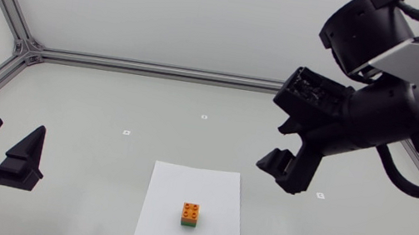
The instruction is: Pick up the orange 2x2 brick with the right arm and stack it on top of the green 2x2 brick in the center
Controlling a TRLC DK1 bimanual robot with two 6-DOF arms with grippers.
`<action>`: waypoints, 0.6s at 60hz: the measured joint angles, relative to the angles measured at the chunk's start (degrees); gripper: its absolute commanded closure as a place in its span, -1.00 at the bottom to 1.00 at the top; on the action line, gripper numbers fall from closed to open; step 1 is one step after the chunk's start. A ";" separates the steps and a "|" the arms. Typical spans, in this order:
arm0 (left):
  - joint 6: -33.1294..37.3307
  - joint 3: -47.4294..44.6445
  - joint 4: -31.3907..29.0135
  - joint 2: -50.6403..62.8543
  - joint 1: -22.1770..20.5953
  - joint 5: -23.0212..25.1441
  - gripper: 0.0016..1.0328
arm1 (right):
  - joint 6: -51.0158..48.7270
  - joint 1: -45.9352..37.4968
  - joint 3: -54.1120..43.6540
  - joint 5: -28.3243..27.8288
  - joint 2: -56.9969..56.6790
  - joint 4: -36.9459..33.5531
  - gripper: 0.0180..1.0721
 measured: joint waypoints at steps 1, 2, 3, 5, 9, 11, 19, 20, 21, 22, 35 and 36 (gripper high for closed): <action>0.00 0.00 0.00 0.00 0.00 0.00 -0.92 | 0.07 -1.01 -0.55 -0.02 -0.68 0.11 -0.92; -0.02 0.00 0.00 0.00 0.02 0.00 -0.92 | 0.09 -1.84 -0.98 -0.02 -1.18 0.24 -0.92; 0.00 0.00 0.00 0.00 0.00 0.00 -0.92 | 0.09 -2.82 -1.57 -0.02 -1.77 0.35 -0.92; -0.02 0.00 0.00 0.00 0.02 0.02 -0.92 | 0.07 -4.44 -2.71 -0.02 -2.78 0.76 -0.92; -0.02 0.00 0.00 0.00 0.00 0.02 -0.92 | 0.04 -7.15 -5.33 -0.04 -4.52 1.73 -0.92; 0.00 0.00 0.00 0.00 0.00 0.00 -0.92 | 0.02 -8.31 -6.67 -0.24 -5.35 2.19 -0.92; -0.02 0.00 0.00 0.00 0.02 0.02 -0.92 | -0.74 -12.57 -10.73 -1.73 -9.29 4.31 -0.92; 0.00 0.00 0.02 0.00 0.02 0.02 -0.92 | -0.92 -13.40 -11.19 -2.23 -10.05 4.66 -0.92; -0.02 0.00 0.00 0.00 0.02 0.00 -0.92 | -1.09 -14.08 -11.52 -2.64 -10.64 4.85 -0.92; -0.02 0.00 0.00 0.00 0.02 0.00 -0.92 | -1.09 -14.60 -11.78 -2.86 -11.15 4.94 -0.92; -0.02 0.00 0.02 0.00 0.00 0.00 -0.92 | -1.92 -21.20 -17.20 -5.31 -17.59 8.31 -0.92; 0.00 0.00 0.02 0.00 0.00 0.00 -0.92 | -2.01 -21.84 -17.88 -5.68 -18.16 8.66 -0.92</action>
